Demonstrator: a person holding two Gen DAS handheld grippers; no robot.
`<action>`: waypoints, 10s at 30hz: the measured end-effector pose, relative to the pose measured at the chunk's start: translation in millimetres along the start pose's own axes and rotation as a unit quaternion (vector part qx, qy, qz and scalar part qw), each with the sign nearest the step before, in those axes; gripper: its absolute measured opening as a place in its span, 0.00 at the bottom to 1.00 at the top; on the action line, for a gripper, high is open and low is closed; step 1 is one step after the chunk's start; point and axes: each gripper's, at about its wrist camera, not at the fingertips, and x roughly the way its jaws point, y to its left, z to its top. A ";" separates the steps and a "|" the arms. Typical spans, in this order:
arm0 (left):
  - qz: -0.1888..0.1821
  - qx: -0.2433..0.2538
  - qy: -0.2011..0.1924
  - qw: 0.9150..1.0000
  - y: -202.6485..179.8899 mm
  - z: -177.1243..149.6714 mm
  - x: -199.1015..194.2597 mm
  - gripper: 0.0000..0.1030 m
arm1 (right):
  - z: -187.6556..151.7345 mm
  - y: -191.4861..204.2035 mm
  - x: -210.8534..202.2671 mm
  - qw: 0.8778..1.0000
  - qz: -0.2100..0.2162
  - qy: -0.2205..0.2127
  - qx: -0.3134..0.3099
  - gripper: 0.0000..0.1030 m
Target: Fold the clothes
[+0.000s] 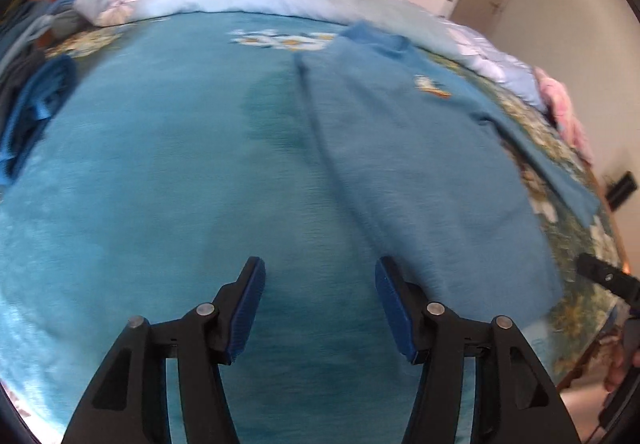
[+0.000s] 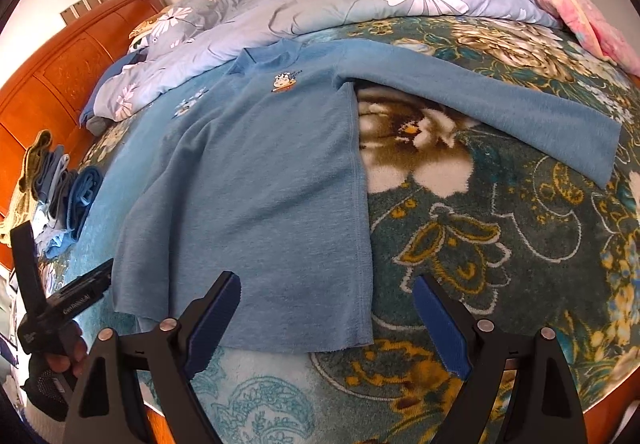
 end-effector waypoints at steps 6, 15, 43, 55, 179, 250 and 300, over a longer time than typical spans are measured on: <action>-0.080 -0.047 0.019 0.995 -8.6 2.9 14.0 0.58 | -2.7 1.8 -3.0 1.000 -0.003 0.003 -0.005 0.87; -0.107 -0.059 0.015 0.992 -14.4 5.7 16.5 0.06 | -5.2 0.0 1.8 1.000 -0.003 0.010 0.001 0.87; -0.089 -0.068 0.038 0.993 -8.3 11.5 31.3 0.27 | -13.2 0.4 18.3 1.000 0.010 0.023 0.010 0.87; -0.151 -0.079 0.027 0.985 -29.8 15.4 36.8 0.23 | -15.8 1.2 23.3 0.999 0.013 0.029 0.012 0.87; -0.071 -0.117 -0.001 0.991 44.5 -13.9 -20.6 0.02 | -22.7 -30.7 -4.3 0.994 0.024 0.016 0.102 0.05; -0.029 -0.069 0.030 0.997 31.6 -49.8 -43.9 0.07 | -42.7 -38.5 -8.3 0.996 0.034 0.025 0.079 0.05; 0.124 -0.011 -0.026 0.992 28.1 6.3 -41.0 0.77 | 82.0 -291.4 -7.8 0.966 -0.060 -0.097 0.233 0.02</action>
